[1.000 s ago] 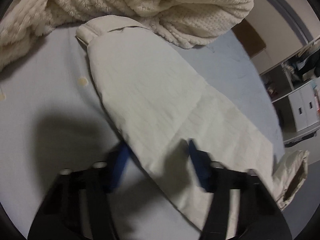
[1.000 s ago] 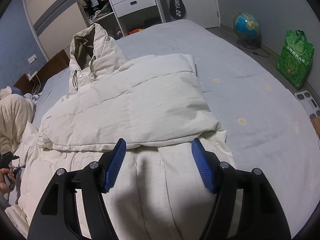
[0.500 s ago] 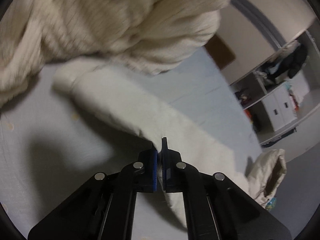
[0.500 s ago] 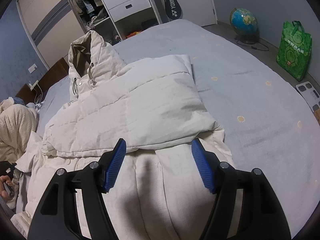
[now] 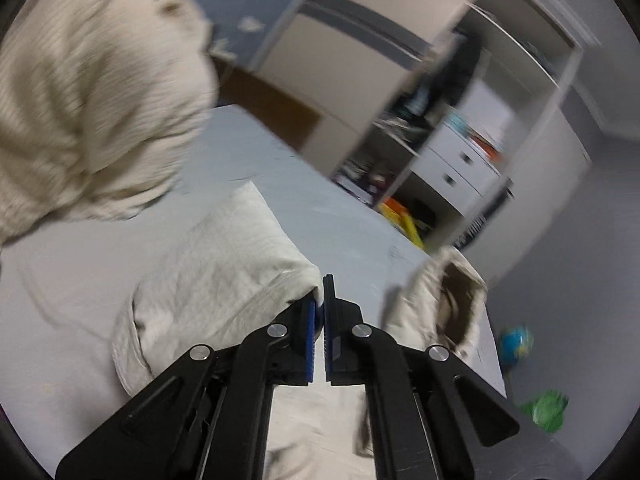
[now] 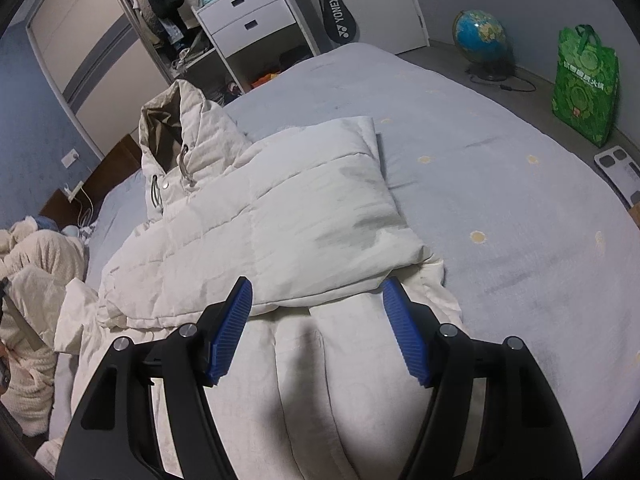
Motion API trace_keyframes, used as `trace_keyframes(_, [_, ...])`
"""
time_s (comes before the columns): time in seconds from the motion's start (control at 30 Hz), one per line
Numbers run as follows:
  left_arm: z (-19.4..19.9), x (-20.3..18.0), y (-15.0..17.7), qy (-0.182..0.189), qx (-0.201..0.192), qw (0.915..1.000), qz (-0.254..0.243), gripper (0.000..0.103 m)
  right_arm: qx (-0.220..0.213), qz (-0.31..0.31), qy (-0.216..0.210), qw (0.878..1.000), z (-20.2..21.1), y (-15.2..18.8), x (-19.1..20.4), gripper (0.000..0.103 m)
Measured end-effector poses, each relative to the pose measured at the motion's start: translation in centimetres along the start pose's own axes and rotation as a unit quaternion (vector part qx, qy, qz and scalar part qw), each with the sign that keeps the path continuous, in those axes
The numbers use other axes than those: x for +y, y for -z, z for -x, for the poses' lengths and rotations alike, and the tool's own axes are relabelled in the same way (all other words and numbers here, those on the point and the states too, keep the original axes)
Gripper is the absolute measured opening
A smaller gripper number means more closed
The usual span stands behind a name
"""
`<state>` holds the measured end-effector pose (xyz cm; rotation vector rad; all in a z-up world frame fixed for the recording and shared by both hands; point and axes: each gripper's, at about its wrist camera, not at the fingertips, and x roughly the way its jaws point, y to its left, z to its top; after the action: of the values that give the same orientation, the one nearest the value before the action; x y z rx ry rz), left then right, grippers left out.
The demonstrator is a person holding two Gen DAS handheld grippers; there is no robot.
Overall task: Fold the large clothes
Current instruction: 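Fold the held sleeve across the coat body with the left gripper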
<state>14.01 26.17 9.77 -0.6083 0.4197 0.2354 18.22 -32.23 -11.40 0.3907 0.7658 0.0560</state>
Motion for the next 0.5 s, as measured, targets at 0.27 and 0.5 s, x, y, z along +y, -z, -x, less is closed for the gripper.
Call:
trace_keyframes(0.27, [-1.1,-10.7,5.2,0.048,0.017,0.9917,-0.118,0.003,-0.004,-0.019,-0.012,1.0,0.3,-0.2,-0.7,0.065])
trace_keyframes(0.5, [-4.2,-17.4,11.1,0.075,0.065,0.9782,-0.182,0.003,-0.004,-0.032,-0.021,0.999,0.2,-0.3,-1.0,0.065])
